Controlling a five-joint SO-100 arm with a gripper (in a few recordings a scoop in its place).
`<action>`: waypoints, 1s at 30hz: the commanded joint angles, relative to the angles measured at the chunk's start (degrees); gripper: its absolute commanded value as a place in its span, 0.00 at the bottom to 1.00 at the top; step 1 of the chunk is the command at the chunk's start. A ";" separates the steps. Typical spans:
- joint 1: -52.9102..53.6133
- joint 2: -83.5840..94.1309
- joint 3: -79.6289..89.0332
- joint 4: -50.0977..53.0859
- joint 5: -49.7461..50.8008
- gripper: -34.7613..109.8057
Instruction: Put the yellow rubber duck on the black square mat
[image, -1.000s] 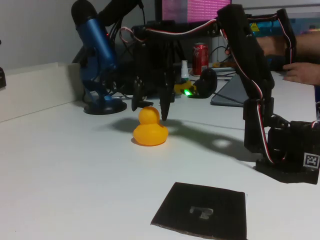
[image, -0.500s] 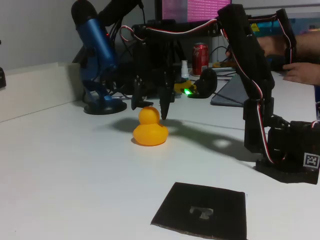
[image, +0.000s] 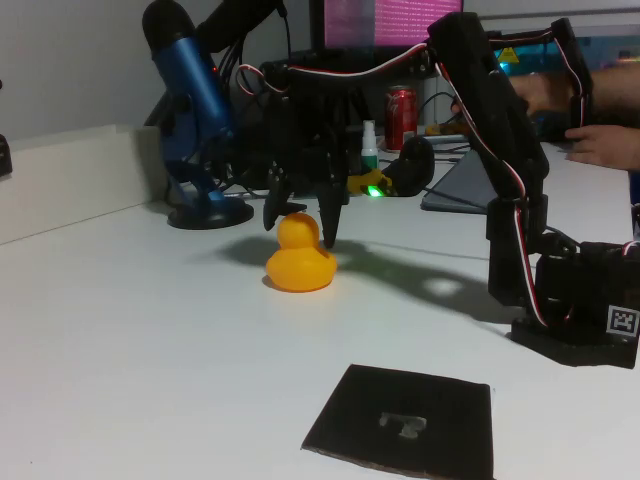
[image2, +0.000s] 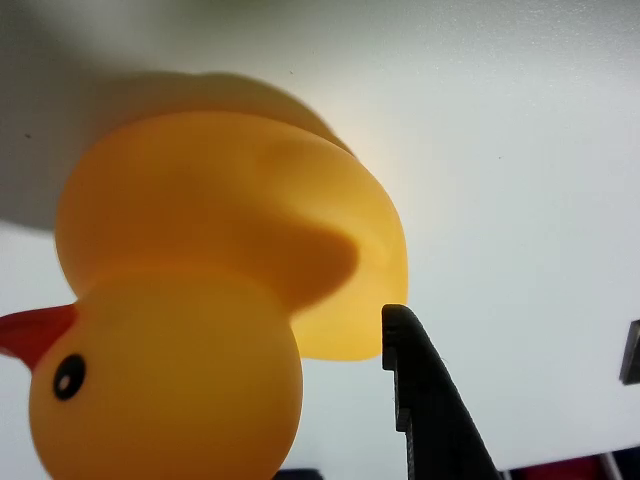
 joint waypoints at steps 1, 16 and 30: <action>1.14 1.49 -1.58 0.88 -0.88 0.56; 1.14 1.41 -1.58 0.88 -0.79 0.56; 1.14 1.85 -1.58 0.88 -0.88 0.53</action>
